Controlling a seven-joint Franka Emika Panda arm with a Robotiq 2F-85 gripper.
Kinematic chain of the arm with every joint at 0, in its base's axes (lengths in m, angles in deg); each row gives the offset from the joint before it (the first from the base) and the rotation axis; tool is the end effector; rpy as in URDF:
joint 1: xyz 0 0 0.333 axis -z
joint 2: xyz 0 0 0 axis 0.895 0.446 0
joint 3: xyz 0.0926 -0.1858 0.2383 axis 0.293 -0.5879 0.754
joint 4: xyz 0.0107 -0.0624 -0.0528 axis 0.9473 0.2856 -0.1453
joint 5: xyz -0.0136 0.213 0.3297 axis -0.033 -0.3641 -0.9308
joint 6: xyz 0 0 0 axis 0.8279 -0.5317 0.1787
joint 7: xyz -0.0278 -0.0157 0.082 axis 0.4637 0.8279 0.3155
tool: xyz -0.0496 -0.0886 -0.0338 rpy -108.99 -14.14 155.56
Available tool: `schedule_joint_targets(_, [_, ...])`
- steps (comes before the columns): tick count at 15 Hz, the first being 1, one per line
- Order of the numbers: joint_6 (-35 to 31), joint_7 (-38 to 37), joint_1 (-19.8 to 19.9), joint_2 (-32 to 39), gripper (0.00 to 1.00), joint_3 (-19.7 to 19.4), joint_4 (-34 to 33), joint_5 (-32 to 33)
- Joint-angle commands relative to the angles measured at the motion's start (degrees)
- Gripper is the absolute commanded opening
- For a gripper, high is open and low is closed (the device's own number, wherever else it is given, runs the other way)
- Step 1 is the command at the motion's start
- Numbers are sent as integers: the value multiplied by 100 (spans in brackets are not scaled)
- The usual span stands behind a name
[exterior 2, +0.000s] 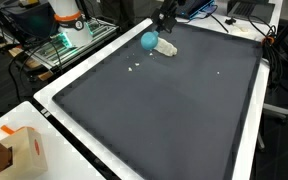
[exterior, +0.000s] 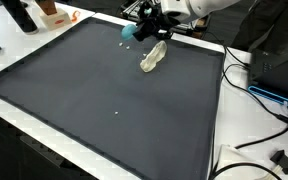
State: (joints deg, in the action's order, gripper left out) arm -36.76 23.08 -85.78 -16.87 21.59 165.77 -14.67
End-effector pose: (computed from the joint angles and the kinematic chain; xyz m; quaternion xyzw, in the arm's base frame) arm 0.5195 0.2300 0.2828 0.9037 0.0328 -0.0992 0.4152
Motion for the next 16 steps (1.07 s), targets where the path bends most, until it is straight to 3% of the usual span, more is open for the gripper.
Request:
schedule_joint_targets(1, [-418, 411, 159, -445, 25, 62, 439, 86])
schedule_joint_targets(16, [-2338, 2075, 774, -2235, 25, 83, 1863, -674])
